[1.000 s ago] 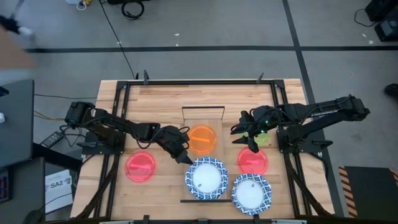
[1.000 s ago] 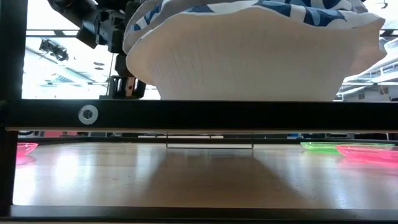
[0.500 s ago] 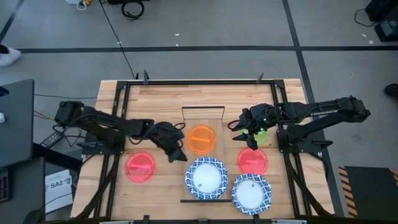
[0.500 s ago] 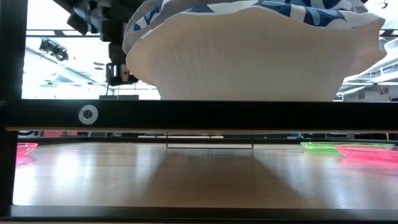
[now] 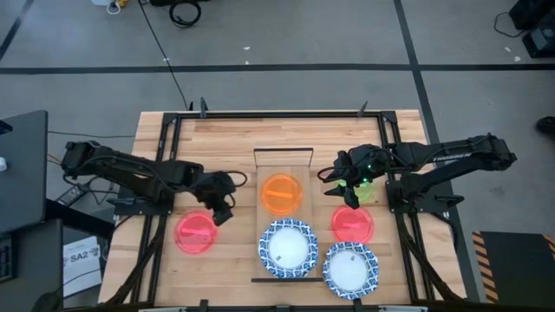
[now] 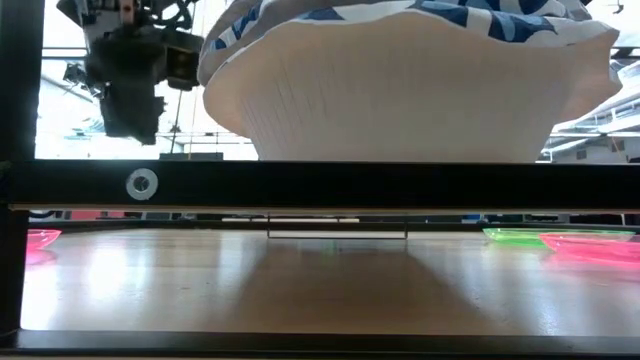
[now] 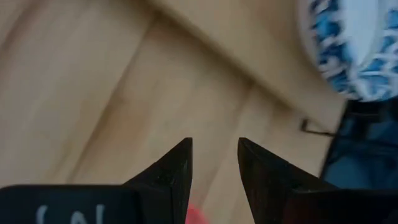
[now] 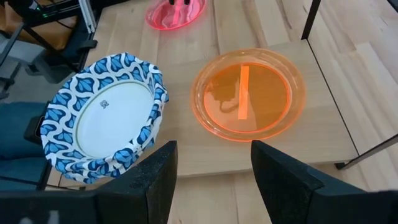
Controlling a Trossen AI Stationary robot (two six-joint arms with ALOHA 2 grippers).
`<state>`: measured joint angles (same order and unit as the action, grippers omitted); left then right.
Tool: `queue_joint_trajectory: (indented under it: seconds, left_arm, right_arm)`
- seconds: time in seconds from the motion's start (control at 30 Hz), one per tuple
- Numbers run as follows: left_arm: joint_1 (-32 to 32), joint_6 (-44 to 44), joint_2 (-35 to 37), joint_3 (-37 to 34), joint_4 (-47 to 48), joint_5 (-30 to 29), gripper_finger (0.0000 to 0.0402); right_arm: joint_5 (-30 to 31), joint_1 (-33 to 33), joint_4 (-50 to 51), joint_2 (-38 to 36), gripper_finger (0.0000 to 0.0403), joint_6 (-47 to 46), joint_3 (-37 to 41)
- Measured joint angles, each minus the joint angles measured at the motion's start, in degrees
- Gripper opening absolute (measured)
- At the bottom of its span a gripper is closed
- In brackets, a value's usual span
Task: Place and stack plates onto a shelf
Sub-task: Stack the green transparent plate on the orange transparent plate on the shelf
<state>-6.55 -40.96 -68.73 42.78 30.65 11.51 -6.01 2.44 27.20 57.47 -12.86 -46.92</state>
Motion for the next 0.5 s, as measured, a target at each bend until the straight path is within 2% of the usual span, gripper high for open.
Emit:
queue_joint_trajectory:
  seconds: [0.23, 0.5]
  left_arm:
    - [0.0, 1.8, -0.2, 0.0, 8.0, -1.4, 0.0134]
    - [0.0, 1.8, -0.2, 0.0, 7.6, -2.5, 0.0134]
  right_arm:
    - [2.9, -0.9, 1.9, 0.0, 0.021, 0.2, 0.0]
    - [8.7, -9.0, 15.5, 0.0, 0.021, 1.3, 0.0]
